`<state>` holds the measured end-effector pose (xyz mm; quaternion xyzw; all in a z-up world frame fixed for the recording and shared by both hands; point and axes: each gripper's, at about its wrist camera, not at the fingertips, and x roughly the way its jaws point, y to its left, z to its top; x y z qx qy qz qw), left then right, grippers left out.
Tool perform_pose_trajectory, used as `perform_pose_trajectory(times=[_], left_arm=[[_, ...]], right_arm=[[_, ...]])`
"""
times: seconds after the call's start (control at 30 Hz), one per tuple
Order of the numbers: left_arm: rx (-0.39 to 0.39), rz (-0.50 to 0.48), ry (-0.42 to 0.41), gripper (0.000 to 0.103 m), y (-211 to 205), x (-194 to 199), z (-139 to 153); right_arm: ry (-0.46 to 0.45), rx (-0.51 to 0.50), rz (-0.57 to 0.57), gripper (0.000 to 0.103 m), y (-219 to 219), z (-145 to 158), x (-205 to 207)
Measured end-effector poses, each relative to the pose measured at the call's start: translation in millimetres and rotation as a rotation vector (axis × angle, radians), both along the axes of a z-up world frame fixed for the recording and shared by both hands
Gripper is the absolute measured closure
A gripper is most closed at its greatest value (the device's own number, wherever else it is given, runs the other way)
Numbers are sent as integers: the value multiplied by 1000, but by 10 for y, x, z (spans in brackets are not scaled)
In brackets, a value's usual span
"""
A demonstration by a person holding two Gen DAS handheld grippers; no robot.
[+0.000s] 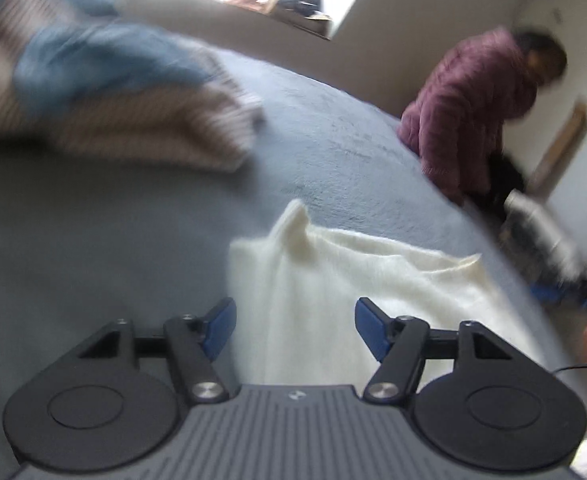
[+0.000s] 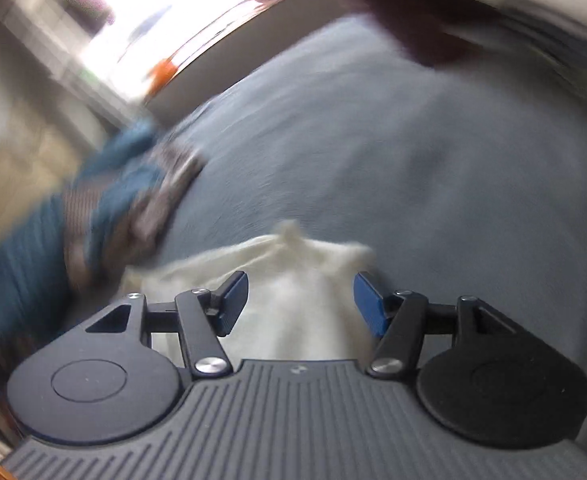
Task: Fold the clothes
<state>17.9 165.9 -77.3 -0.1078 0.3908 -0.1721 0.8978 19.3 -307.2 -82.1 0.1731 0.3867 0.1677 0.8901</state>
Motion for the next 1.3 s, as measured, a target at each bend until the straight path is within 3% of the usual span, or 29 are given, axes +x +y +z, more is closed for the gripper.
perform_pose_trajectory(times=[0.17, 0.33, 0.53, 0.63, 0.67, 0.77, 0.83, 0.93, 1.0, 1.1, 1.27, 1.3], left_arm=[[89, -32, -44, 38, -290, 248, -77], [158, -34, -77, 39, -435, 390, -169], [187, -55, -66, 48, -428, 478, -256], [200, -58, -52, 48, -420, 527, -297], [196, -60, -49, 48, -415, 537, -309], [198, -70, -48, 48, -422, 557, -356], [202, -72, -52, 54, -420, 556, -373], [195, -66, -60, 71, -388, 535, -364], [139, -41, -53, 84, -289, 531, -329], [34, 10, -22, 91, -114, 546, -326], [-220, 91, -8, 92, 263, 449, -249], [-230, 109, 6, 92, 302, 462, -280]], right_arm=[[-120, -266, 432, 47, 1072, -35, 516], [-159, -369, 695, 48, 1660, -96, 836], [-148, -348, 816, 51, 1939, -176, 1024], [-136, -385, 863, 68, 2067, -288, 1058], [-132, -401, 875, 77, 2109, -325, 1066], [-125, -417, 884, 91, 2179, -370, 1085], [-139, -419, 878, 96, 2202, -349, 1080], [-203, -414, 858, 99, 2222, -219, 1032], [-259, -403, 833, 100, 2217, -73, 986], [-304, -419, 816, 100, 2224, -10, 951], [-364, -406, 755, 100, 2192, 27, 904], [-382, -409, 744, 100, 2195, 34, 891]])
